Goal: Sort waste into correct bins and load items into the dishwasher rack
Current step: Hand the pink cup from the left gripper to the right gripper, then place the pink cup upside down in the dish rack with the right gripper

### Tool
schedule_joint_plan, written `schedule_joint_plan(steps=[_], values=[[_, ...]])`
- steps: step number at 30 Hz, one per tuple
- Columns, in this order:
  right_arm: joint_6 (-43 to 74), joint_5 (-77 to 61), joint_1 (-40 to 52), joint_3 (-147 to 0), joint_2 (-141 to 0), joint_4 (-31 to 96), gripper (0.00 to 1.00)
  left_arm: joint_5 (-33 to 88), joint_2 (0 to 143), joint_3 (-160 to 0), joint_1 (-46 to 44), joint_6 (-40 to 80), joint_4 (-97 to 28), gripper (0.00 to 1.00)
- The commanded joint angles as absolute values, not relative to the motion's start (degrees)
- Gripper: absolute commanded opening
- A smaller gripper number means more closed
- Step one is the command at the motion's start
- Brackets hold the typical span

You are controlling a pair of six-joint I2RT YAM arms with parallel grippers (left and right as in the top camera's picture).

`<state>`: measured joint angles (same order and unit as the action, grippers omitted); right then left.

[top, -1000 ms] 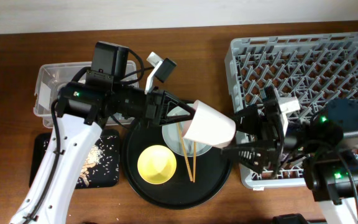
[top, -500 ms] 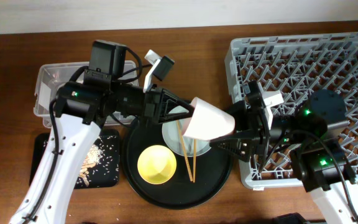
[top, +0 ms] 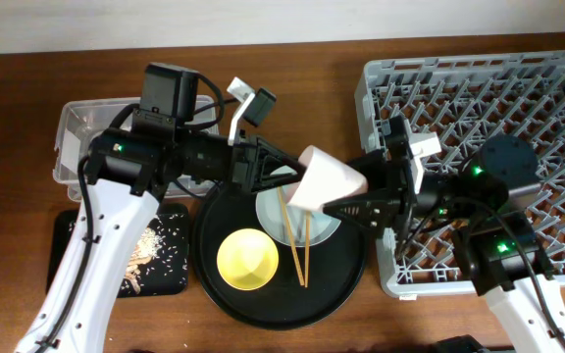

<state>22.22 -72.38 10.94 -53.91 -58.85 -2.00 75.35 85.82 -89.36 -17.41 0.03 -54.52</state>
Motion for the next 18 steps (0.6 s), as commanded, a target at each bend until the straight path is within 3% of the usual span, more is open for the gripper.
schedule_joint_plan(steps=[1,4,8,12,13,14,17,18], values=[[21.58,-69.6,11.18,-54.63,-59.24,-2.31,0.53,62.37,85.8,-89.3,-16.1,-0.03,-54.92,0.31],[23.27,-58.96,11.18,-54.65,-59.27,3.14,0.53,55.92,85.8,-89.3,-11.57,0.64,-55.83,0.34],[23.27,-32.62,11.18,-54.65,-59.7,15.18,0.5,46.61,85.8,-89.3,-8.78,0.6,-60.73,0.34],[14.02,-12.95,11.18,-61.91,-60.42,35.55,0.5,38.17,85.8,-89.3,-8.82,0.58,-65.49,0.34],[12.03,-7.16,11.18,-66.57,-61.43,42.35,0.5,37.26,85.8,-89.3,-8.84,0.58,-65.65,0.4],[10.92,-3.33,11.18,-70.43,-62.59,47.16,0.5,35.75,85.8,-89.3,-8.82,0.58,-65.65,0.55],[8.56,3.97,11.16,-82.83,-69.63,60.69,0.52,28.97,85.8,-89.3,-8.82,0.58,-65.63,0.79],[8.32,3.97,11.07,-86.87,-73.89,63.44,0.52,24.12,85.8,-89.3,-8.82,0.58,-65.3,0.99]])
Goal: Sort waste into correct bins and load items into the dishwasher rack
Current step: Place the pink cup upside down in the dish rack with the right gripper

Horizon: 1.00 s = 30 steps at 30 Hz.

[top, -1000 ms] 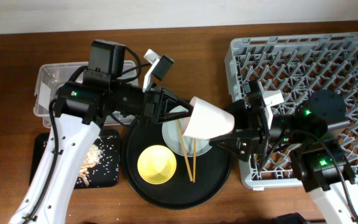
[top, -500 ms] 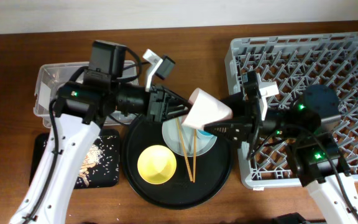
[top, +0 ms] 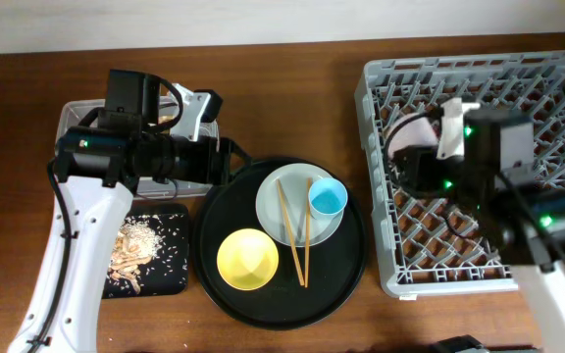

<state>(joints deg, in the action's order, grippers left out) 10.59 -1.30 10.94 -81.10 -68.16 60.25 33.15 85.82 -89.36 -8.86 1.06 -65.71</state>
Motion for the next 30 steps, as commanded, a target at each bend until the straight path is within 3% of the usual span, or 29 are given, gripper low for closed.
schedule_joint_plan(steps=[1,7,15,30], values=[[8.29,3.95,10.59,-88.55,-76.47,64.25,0.52,18.52,85.8,-89.3,-8.82,0.58,-65.25,0.99],[2.81,-0.25,2.98,-90.3,-89.73,63.29,0.54,13.65,85.8,-89.3,-8.82,0.58,-65.23,0.99],[1.72,-1.06,2.59,-90.28,-99.98,62.81,0.54,13.65,85.8,-89.3,-8.82,0.58,-65.23,0.99],[1.69,-1.02,2.59,-88.66,-101.75,60.95,0.59,13.65,85.8,-89.3,-8.82,0.58,-65.25,0.99]])
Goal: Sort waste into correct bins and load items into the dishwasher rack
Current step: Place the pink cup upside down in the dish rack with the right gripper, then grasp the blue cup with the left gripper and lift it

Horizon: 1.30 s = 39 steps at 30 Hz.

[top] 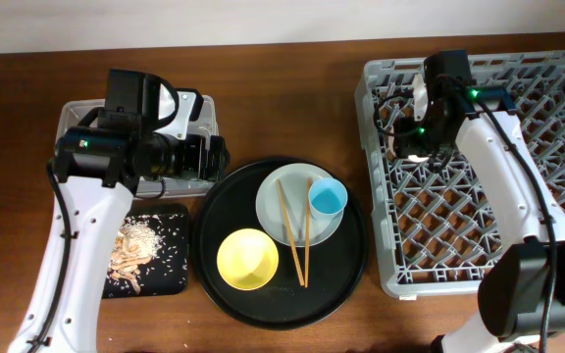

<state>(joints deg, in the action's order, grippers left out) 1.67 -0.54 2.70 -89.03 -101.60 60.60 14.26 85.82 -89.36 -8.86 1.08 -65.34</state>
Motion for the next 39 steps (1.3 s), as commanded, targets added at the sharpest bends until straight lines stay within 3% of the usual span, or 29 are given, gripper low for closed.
schedule_joint_plan(steps=[1,6,10,16,20,24,31,34,36,39], values=[[1.69,-1.04,2.59,-88.66,-101.75,61.32,0.59,13.65,85.8,-89.3,-8.82,0.58,-65.25,0.99],[1.69,-1.02,2.59,-88.66,-101.75,62.7,0.61,13.65,85.8,-89.3,-8.82,0.58,-65.23,0.99],[1.69,-1.02,2.59,-88.66,-101.75,63.0,0.75,13.65,85.8,-89.3,-8.82,0.58,-65.25,0.99],[1.72,-1.52,2.59,-88.66,-101.75,63.24,0.76,13.65,85.8,-89.3,-8.82,0.58,-65.25,0.99],[1.69,-13.04,2.61,-88.66,-101.75,63.07,0.76,13.65,85.8,-89.3,-8.82,0.58,-65.25,0.99],[1.65,-12.91,4.19,-88.66,-101.75,61.28,0.68,13.65,85.8,-89.3,-8.82,0.58,-65.25,0.99],[1.69,-11.2,16.23,-88.66,-101.75,61.28,0.69,13.65,85.8,-89.3,-8.82,0.58,-65.25,0.99],[1.72,-8.12,15.44,-88.66,-101.75,60.62,0.73,13.67,85.8,-89.3,-8.82,0.58,-65.23,0.99],[1.69,-5.21,12.75,-88.66,-101.75,60.66,0.84,13.65,85.8,-89.3,-8.82,0.58,-65.25,0.99],[1.72,-0.75,7.88,-88.66,-101.75,60.66,0.89,13.65,85.8,-89.3,-8.82,0.58,-65.25,0.99]])
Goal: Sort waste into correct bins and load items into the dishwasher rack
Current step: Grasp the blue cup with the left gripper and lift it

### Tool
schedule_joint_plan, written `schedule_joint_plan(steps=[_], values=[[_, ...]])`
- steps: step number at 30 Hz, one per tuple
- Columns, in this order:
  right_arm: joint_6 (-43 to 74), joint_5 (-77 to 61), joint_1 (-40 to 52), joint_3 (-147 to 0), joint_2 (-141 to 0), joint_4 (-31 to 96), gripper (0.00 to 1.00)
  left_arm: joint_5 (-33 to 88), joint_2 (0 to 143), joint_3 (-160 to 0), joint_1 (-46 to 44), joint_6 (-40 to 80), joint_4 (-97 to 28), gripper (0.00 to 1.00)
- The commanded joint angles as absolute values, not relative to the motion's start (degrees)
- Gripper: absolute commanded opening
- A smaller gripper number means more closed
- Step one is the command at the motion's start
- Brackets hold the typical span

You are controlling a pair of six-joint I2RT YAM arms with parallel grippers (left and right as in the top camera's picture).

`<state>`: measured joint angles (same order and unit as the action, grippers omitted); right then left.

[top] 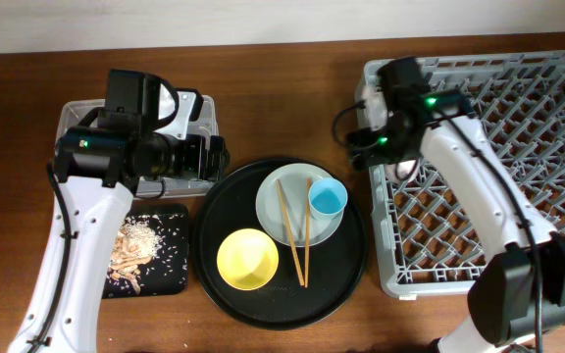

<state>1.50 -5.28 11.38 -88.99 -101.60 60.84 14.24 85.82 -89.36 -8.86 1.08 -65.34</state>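
Note:
A round black tray (346, 260) holds a white plate (275, 201), two wooden chopsticks (293, 235) lying across the plate, a small blue cup (328, 198) on the plate's right side and a yellow bowl (247, 259). The grey dishwasher rack (518, 98) fills the right. A white cup (407, 169) seems to lie in its left part, half hidden by the arm. My right gripper (358, 137) hangs at the rack's left edge, its jaws too dark to read. My left gripper (216, 157) stands open at the clear bin's right end, holding nothing.
A clear plastic bin (77, 127) sits at the back left under the left arm. In front of it a black square tray (170, 275) carries rice and food scraps. The right arm stretches across the rack.
My right gripper has moved from inside the rack's upper left part to the rack's left edge, leaving the white cup behind in the rack. The left arm has not moved.
Both grippers met over the plate with a white cup between them. Then the right gripper carried the cup over the rack while the left drew back toward the bin. The right then reached into the rack's upper left, and now sits at its edge without the cup.

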Motion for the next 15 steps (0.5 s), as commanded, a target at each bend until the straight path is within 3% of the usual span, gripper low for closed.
schedule_joint_plan(steps=[1,7,9,11,15], values=[[1.72,-0.8,5.02,-88.66,-101.75,60.71,0.99,13.65,85.8,-89.3,-8.82,0.58,-65.23,0.99],[1.72,-0.8,-1.72,-88.66,-101.75,60.66,0.98,14.74,85.8,-89.3,-8.82,0.8,-62.33,0.99],[1.72,-0.8,-1.91,-88.66,-101.75,60.64,0.99,28.29,86.35,-89.23,-9.3,2.0,-58.81,0.99],[1.72,-0.8,-1.91,-88.66,-101.75,60.64,0.99,29.95,88.53,-88.01,-13.39,8.88,-56.62,0.99],[1.72,-0.8,-1.91,-88.66,-101.75,60.66,0.99,28.91,96.01,-87.11,-24.82,10.04,-50.76,0.99]])
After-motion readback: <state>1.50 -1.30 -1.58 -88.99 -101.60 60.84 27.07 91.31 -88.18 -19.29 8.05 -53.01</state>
